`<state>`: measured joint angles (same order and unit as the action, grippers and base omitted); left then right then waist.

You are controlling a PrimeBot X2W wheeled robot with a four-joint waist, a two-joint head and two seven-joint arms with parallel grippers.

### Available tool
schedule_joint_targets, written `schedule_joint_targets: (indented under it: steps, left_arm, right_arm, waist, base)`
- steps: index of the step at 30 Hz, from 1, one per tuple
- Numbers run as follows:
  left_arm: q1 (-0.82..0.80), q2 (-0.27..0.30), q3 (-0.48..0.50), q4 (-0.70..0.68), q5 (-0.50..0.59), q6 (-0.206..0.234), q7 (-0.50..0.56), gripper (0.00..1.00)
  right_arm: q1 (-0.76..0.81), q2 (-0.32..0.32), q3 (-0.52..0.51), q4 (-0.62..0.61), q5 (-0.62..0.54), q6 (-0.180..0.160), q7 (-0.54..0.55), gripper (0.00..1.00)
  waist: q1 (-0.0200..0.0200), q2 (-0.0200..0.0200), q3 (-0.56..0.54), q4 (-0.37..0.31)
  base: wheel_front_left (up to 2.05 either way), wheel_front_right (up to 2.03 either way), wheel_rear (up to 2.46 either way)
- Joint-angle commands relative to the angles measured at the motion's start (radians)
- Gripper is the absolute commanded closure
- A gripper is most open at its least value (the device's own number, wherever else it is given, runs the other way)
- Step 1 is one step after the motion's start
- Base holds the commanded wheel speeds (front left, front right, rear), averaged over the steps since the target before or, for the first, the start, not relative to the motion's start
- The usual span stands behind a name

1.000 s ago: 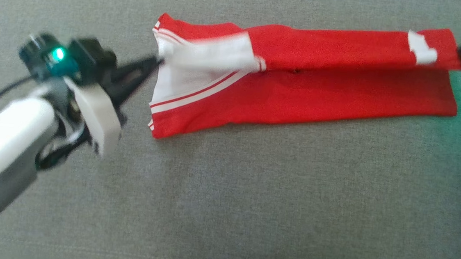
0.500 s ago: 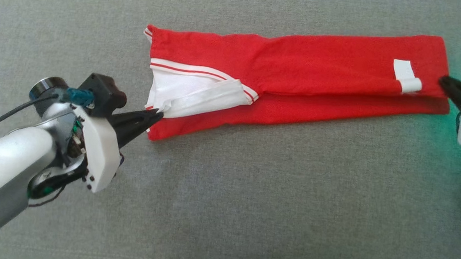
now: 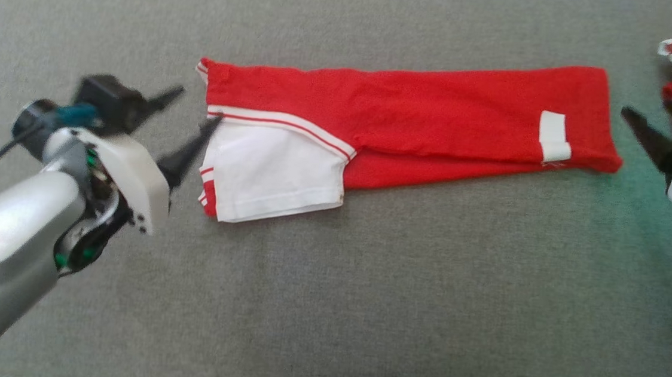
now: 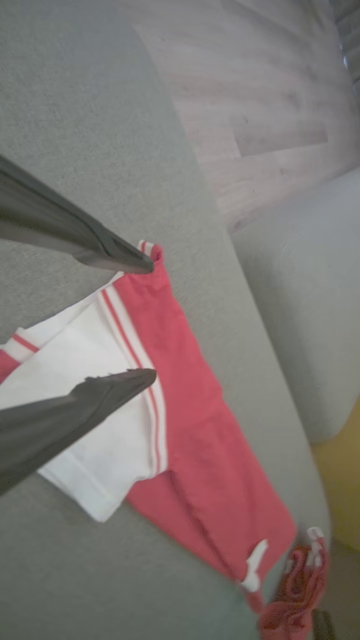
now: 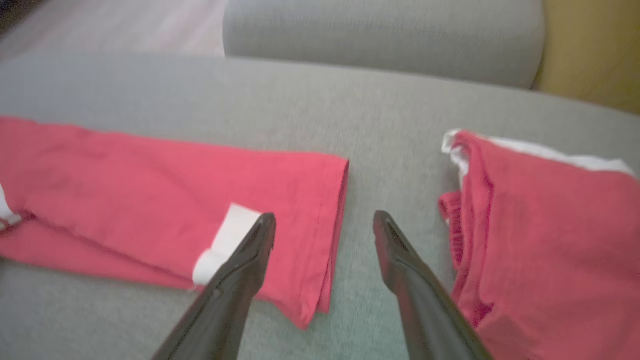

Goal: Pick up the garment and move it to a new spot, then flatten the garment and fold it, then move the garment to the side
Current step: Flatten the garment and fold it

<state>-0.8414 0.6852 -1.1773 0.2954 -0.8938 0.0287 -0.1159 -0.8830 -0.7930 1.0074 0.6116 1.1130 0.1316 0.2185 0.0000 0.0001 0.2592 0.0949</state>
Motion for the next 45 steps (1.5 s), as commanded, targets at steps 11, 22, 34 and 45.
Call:
schedule_joint_targets:
  steps: [11, 22, 34, 45]
  left_arm:
    - [0.207, -0.167, 0.604, -0.124, 0.03, 0.165, -0.145, 0.0]
    - [0.587, -0.495, 1.018, -0.219, 0.401, -0.025, -0.146, 0.0]
    - [0.579, -0.617, 1.12, -0.176, 0.549, -0.152, -0.146, 0.0]
    - [0.543, -0.631, 1.063, -0.154, 0.537, -0.159, -0.146, 0.0]
  right_arm:
    - [0.091, 0.123, -0.196, -0.051, 0.053, -0.001, -0.396, 0.0]
    - [0.285, 0.356, -0.55, -0.103, -0.257, -0.001, -0.48, 0.0]
    - [0.347, 0.47, -0.82, -0.072, -0.562, -0.001, -0.428, 0.0]
    - [0.246, 0.521, -0.981, 0.2, -0.674, -0.001, -0.251, 0.0]
  waist:
    - [0.0, -0.0001, -0.093, -0.039]
    - [0.0, -0.0001, -0.102, -0.052]
    - [0.0, -0.0001, -0.041, -0.009]
    - [0.0, -0.0001, 0.039, 0.046]
  base:
    - [0.0, 0.0, 0.0]
    - [0.0, 0.0, 0.0]
    - [0.0, 0.0, 0.0]
    - [0.0, 0.0, 0.0]
